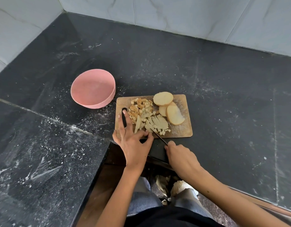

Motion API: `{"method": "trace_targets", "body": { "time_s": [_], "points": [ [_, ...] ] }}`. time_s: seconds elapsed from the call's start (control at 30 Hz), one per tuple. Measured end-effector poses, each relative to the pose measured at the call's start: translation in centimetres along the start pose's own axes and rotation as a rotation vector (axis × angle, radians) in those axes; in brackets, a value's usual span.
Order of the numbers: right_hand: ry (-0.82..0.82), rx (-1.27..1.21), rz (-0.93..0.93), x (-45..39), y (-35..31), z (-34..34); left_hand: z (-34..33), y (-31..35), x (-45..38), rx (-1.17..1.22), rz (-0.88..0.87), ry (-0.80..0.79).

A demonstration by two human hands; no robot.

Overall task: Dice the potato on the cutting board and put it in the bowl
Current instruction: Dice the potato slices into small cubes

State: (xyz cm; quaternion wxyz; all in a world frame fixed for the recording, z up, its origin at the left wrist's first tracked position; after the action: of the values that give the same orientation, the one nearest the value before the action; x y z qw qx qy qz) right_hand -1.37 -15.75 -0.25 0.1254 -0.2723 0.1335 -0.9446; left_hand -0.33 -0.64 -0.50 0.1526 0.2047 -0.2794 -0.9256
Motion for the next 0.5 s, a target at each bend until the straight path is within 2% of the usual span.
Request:
{"method": "trace_targets", "body": {
  "time_s": [0.5],
  "points": [
    [0.015,-0.082,0.08,1.6,1.8,2.2,0.7,0.6,-0.1,-0.062,0.015,0.005]
  ]
}}
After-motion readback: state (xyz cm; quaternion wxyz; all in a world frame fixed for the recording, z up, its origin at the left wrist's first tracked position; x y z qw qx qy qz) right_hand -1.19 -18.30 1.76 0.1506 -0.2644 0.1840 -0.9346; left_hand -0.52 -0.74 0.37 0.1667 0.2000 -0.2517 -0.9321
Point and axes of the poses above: each hand's wrist, its own x-axis away from the middle knuckle, its own z-axis out of the back of the hand, y = z × x, the point moved 6 cm from there along -x, towards the middle knuckle, and after that the axes turned 7 degrees about z, right-handed, at the moved point
